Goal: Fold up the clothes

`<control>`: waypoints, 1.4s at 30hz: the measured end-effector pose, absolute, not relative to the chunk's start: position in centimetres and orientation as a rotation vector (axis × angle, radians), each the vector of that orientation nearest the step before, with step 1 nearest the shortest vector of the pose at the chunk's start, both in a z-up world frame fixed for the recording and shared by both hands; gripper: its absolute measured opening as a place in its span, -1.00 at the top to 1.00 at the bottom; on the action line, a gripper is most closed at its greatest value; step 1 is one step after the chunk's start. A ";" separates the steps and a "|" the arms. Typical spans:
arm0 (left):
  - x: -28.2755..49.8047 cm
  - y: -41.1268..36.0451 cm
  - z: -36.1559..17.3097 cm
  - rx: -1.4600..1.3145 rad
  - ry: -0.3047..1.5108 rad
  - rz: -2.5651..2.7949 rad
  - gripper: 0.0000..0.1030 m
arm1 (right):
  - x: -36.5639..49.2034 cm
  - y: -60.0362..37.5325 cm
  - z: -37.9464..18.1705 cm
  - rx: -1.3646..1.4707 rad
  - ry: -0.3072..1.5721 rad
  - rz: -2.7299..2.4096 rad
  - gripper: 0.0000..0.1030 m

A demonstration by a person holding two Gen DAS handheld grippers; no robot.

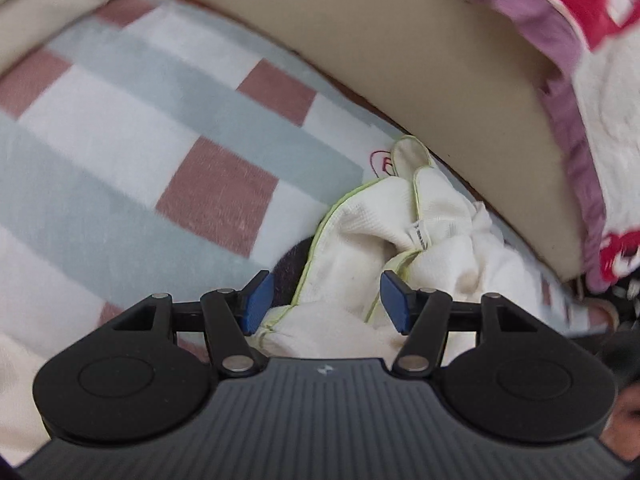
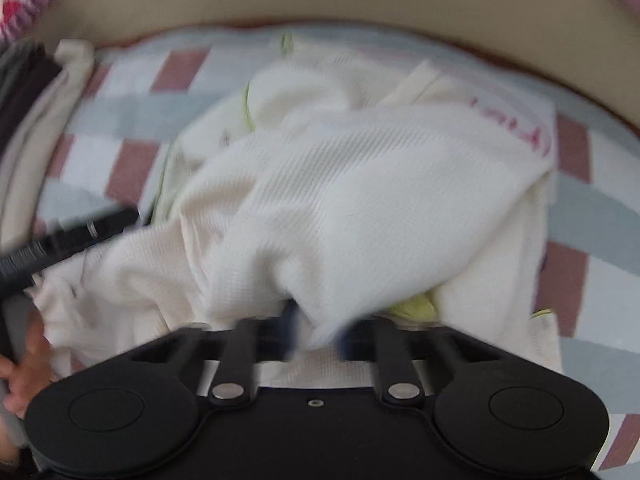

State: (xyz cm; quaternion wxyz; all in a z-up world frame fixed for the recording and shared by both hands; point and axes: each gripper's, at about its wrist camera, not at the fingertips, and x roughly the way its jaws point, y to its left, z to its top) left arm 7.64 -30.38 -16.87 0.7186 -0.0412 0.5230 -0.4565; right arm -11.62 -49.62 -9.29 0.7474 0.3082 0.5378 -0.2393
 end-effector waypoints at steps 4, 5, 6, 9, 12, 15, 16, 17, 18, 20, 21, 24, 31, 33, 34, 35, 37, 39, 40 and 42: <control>7.5 -30.2 -16.8 -0.123 1.155 -1.049 -0.13 | -13.4 -47.5 -1.2 0.422 1.025 -0.628 0.80; 7.2 -30.3 -16.6 -0.114 1.151 -1.060 -0.13 | -13.9 -47.4 0.2 0.382 1.005 -0.641 0.80; 6.7 -30.6 -16.4 -0.088 1.142 -1.063 -0.13 | -14.4 -47.2 1.5 0.342 0.985 -0.653 0.80; 5.1 -32.0 -15.3 0.006 1.133 -1.040 -0.13 | -17.4 -48.4 2.7 0.365 0.910 -0.708 0.80; 3.1 -32.9 -12.5 0.054 1.112 -1.030 -0.13 | -21.1 -50.1 0.4 0.375 0.837 -0.810 0.76; 0.7 -33.2 -8.9 0.082 1.092 -0.969 -0.10 | -25.2 -52.2 -3.4 0.442 0.741 -0.885 0.76; -0.3 -33.7 -8.0 0.118 1.087 -0.958 -0.10 | -26.5 -52.9 -5.1 0.486 0.704 -0.888 0.76; -1.3 -34.3 -7.2 0.159 1.081 -0.951 -0.10 | -27.6 -53.3 -6.3 0.508 0.673 -0.897 0.76; -2.3 -34.9 -6.4 0.201 1.075 -0.944 -0.10 | -28.8 -53.6 -7.5 0.523 0.644 -0.908 0.76; -4.3 -36.2 -4.8 0.284 1.062 -0.928 -0.10 | -30.5 -54.6 -9.3 0.550 0.642 -0.947 0.76; -5.4 -36.8 -3.9 0.325 1.055 -0.919 -0.10 | -30.8 -55.2 -9.4 0.539 0.640 -0.953 0.76; -7.7 -39.9 -2.0 0.438 1.080 -0.958 -0.09 | -31.6 -57.1 -9.3 0.500 0.633 -0.923 0.77; -15.4 -48.9 0.4 0.942 0.992 -1.197 -0.13 | -34.6 -60.2 -8.3 0.605 0.655 -0.844 0.78; -16.9 -50.7 0.9 1.020 0.901 -1.232 -0.06 | -35.0 -60.2 -8.0 0.575 0.650 -0.883 0.98; -17.5 -51.3 1.4 1.042 0.856 -1.236 -0.05 | -34.9 -59.9 -7.8 0.531 0.658 -0.916 1.00; -17.9 -51.6 2.0 1.052 0.817 -1.240 -0.03 | -34.9 -59.6 -7.5 0.478 0.668 -0.953 1.00; -18.6 -51.7 3.3 1.055 0.749 -1.252 -0.03 | -35.3 -59.4 -7.2 0.454 0.659 -0.987 1.00; -18.9 -51.1 4.6 1.018 0.715 -1.255 -0.03 | -36.4 -60.0 -7.5 0.554 0.600 -0.953 0.99; -18.9 -50.7 5.1 0.988 0.714 -1.250 -0.03 | -37.1 -60.2 -7.9 0.625 0.563 -0.924 0.97; -18.6 -49.7 5.9 0.931 0.742 -1.227 -0.04 | -38.2 -60.3 -9.1 0.737 0.522 -0.859 0.79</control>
